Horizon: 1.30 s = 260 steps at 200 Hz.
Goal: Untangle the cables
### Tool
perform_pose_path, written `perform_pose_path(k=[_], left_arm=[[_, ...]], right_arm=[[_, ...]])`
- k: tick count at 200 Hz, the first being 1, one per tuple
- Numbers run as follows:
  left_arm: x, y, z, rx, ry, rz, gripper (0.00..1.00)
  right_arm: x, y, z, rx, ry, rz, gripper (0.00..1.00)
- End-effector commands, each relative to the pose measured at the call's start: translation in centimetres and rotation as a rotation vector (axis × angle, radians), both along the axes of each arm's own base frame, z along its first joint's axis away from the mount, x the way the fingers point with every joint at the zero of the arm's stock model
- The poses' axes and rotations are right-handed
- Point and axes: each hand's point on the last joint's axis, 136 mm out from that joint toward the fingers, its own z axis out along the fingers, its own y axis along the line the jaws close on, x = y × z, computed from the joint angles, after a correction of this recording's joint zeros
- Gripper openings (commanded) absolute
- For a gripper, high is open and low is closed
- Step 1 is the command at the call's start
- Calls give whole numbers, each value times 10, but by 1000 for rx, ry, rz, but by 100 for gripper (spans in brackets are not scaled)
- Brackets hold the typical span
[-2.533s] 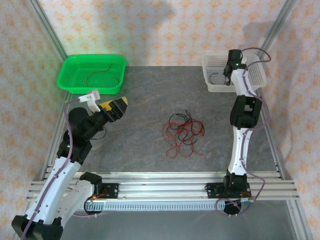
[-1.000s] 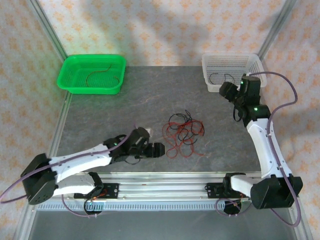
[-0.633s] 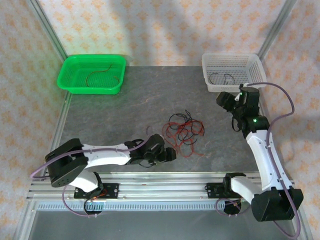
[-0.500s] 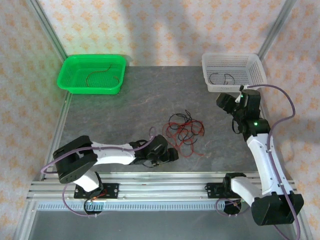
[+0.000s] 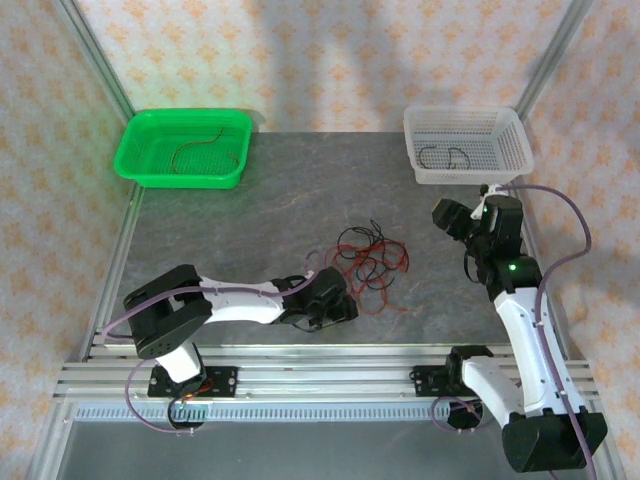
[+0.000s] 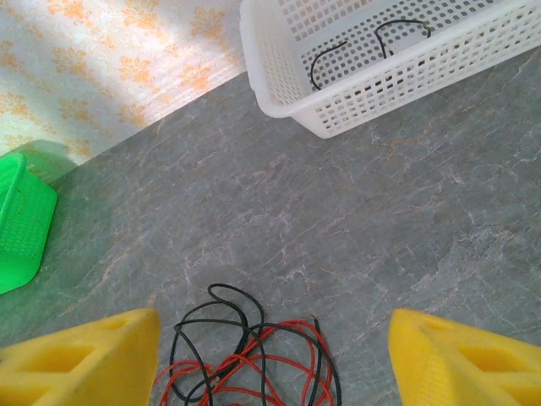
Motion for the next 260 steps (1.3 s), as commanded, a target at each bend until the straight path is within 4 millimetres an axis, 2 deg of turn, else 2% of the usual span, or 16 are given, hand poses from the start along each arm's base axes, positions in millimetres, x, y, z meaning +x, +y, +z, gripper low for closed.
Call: perform_pose_path(k=[1,90,133,170,189,224,260], left_arm=[[34,-31,15,-98,-141,30,50],[56,-55,19,-137,-193,18,30],[61,-55,17,-142,-202,22,21],[63,-54,18,-141,-211,22,0],[64,-52,22,-137,-223,23,0],[68,-44,44,-128,-271,23,0],[73,-29,90,-75,-357,-11,0]], right_arm=[[-3,2,2,15,-18,3,71],[-5,2,-5,22,-2,-2,71],[-5,3,-8,29,1,-3,71],[-6,3,-9,35,6,-4,71],[-6,3,-9,39,7,-5,71],[-7,4,-10,48,9,-7,71],[-9,6,-11,64,13,1,71]])
